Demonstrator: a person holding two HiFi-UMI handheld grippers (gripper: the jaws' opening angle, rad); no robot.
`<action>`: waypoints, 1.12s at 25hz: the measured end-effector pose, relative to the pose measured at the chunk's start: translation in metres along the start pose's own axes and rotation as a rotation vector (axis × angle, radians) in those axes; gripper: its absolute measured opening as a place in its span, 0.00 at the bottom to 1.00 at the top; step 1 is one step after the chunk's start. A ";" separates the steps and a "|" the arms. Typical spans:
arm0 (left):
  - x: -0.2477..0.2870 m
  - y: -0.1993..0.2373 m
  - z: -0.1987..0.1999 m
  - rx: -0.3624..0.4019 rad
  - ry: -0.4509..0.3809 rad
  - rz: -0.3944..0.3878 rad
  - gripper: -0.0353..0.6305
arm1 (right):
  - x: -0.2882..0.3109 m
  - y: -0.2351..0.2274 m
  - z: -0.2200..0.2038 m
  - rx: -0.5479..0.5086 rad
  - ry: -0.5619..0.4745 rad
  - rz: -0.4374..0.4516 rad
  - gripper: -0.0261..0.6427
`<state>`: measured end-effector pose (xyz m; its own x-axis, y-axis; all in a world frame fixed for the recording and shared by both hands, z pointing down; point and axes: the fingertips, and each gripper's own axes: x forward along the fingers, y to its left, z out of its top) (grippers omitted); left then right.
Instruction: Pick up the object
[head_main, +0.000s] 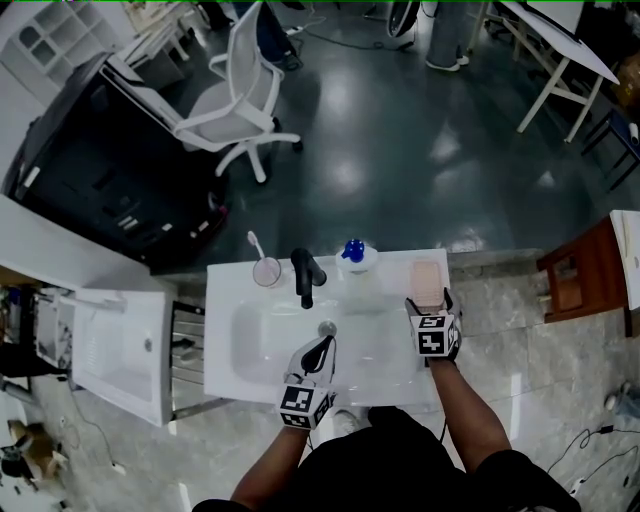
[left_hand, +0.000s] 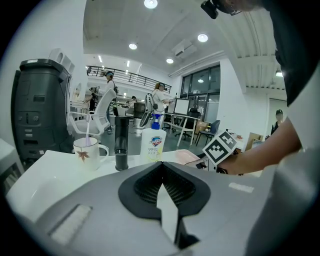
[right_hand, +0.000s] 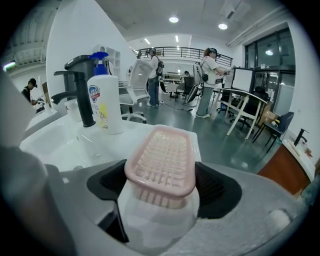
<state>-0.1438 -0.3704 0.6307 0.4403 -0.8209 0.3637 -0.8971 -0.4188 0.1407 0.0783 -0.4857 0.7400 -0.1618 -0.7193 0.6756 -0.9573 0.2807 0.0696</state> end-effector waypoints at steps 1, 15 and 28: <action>-0.002 0.000 0.000 0.002 -0.001 0.001 0.08 | -0.003 0.001 0.002 -0.003 -0.010 -0.001 0.67; -0.035 -0.003 0.007 -0.001 -0.040 0.009 0.08 | -0.086 0.019 0.062 -0.081 -0.210 -0.026 0.67; -0.054 -0.008 0.035 0.024 -0.155 -0.021 0.08 | -0.178 0.039 0.117 -0.109 -0.411 -0.039 0.67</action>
<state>-0.1592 -0.3366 0.5779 0.4612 -0.8610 0.2143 -0.8872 -0.4444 0.1240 0.0417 -0.4208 0.5363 -0.2291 -0.9179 0.3241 -0.9373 0.2978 0.1809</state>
